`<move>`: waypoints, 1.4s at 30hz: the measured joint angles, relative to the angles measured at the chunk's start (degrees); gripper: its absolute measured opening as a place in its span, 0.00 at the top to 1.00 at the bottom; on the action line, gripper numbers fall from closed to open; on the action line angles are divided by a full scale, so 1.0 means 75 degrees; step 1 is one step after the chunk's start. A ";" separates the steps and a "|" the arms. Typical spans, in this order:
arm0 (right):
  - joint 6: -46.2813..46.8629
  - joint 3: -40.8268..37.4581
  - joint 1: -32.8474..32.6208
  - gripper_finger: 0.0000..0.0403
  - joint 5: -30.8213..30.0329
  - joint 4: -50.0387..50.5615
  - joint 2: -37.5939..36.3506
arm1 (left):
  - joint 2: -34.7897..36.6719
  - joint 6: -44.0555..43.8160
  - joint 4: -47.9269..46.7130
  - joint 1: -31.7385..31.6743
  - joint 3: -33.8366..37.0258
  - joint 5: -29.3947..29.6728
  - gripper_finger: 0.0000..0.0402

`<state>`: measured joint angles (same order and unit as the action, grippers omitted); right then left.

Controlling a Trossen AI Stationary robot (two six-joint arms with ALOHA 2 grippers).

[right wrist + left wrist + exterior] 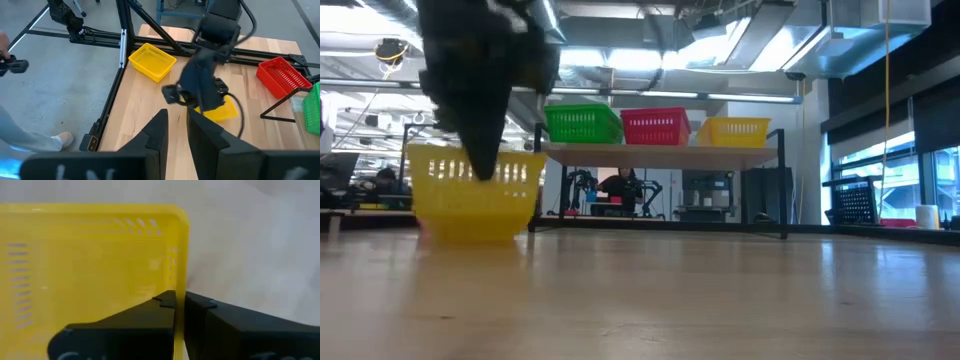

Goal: Stack baskets on shelf by color
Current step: Stack the top yellow bin on top of the yellow bin on the shelf

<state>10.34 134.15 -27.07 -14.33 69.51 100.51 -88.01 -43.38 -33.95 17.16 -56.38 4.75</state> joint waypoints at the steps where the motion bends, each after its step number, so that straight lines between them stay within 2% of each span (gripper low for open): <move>1: -0.0002 0.0000 0.0000 0.83 0.0000 0.0001 0.0000 | 0.0000 0.0444 0.0027 0.0070 -0.0083 -0.0001 1.00; 5: 0.0005 0.0000 0.0000 0.83 -0.0008 0.0001 0.0000 | -0.0093 0.1725 0.0250 0.0215 -0.0262 -0.0006 1.00; 16: 0.0009 0.0000 0.0003 0.83 -0.0216 0.0004 0.0000 | -0.0650 0.3253 0.0926 0.0226 -0.0260 0.0003 1.00; 27: 0.0009 0.0000 0.0003 0.83 -0.0216 0.0021 0.0000 | -0.0991 0.3045 0.1534 0.0218 -0.0251 0.0010 1.00; 34: 0.0009 0.0000 0.0003 0.83 -0.0216 0.0030 0.0003 | -0.1497 0.3062 0.2850 0.0238 -0.0263 -0.0042 1.00; 42: 0.0010 -0.0003 0.0003 0.83 -0.0213 0.0082 0.0003 | -0.1673 0.2641 0.2916 0.0215 -0.0275 0.0082 0.99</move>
<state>10.42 134.13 -27.05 -15.92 70.13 100.53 -100.55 -23.57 -12.08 18.76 -58.43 5.36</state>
